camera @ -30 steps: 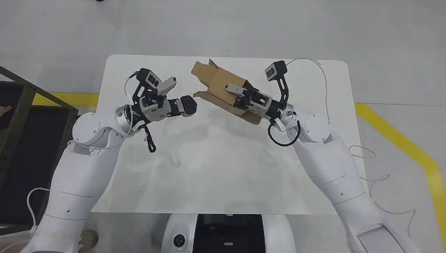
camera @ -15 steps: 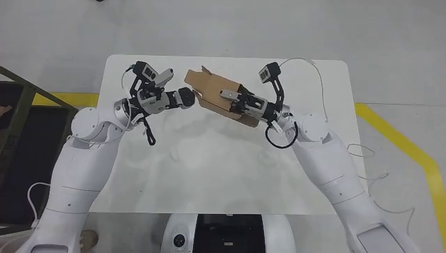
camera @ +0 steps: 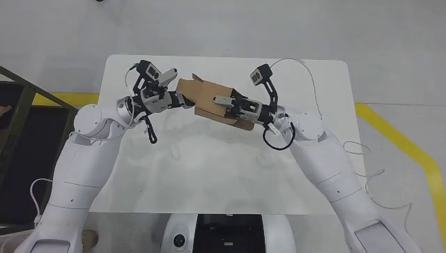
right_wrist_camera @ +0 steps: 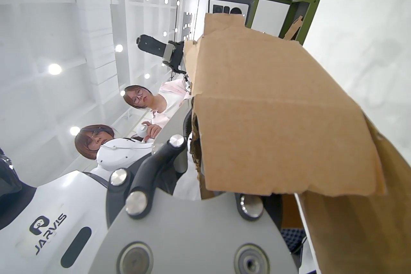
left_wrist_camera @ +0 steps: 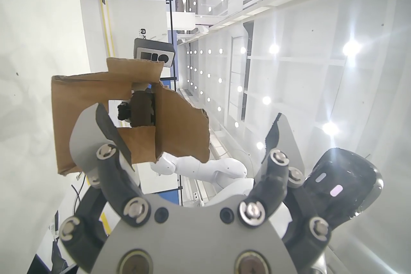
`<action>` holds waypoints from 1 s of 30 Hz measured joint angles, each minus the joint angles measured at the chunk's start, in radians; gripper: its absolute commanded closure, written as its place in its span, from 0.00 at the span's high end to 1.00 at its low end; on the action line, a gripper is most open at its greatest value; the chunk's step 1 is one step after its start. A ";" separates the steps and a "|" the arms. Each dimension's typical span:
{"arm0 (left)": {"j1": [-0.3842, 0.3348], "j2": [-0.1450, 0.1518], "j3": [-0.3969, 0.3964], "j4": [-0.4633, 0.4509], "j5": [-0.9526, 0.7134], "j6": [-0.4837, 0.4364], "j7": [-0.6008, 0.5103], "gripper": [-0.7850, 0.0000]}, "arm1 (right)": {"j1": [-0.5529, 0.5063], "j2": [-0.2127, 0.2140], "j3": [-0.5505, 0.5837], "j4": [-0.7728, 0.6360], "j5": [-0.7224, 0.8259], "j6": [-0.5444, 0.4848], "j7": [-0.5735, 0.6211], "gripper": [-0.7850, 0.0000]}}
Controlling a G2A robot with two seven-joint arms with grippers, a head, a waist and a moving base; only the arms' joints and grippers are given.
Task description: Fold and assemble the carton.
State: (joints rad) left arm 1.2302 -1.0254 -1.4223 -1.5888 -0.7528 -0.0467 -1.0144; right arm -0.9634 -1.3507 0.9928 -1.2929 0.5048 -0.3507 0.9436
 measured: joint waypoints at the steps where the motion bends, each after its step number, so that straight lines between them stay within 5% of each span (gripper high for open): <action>1: -0.001 0.000 0.001 0.002 0.000 0.002 -0.001 1.00 | 0.001 0.000 -0.001 0.002 0.003 0.001 0.004 0.00; 23: -0.036 0.006 -0.067 0.055 0.015 -0.018 0.024 1.00 | -0.011 0.002 0.001 -0.015 0.054 0.032 0.101 0.00; 30: -0.066 -0.001 -0.033 0.069 0.019 -0.024 0.027 1.00 | -0.016 -0.003 -0.031 -0.050 0.084 0.053 0.149 0.00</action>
State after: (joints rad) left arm 1.1642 -1.0262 -1.4550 -1.5198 -0.7341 -0.0704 -0.9874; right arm -0.9796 -1.3538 0.9617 -1.3427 0.5890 -0.2976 1.0927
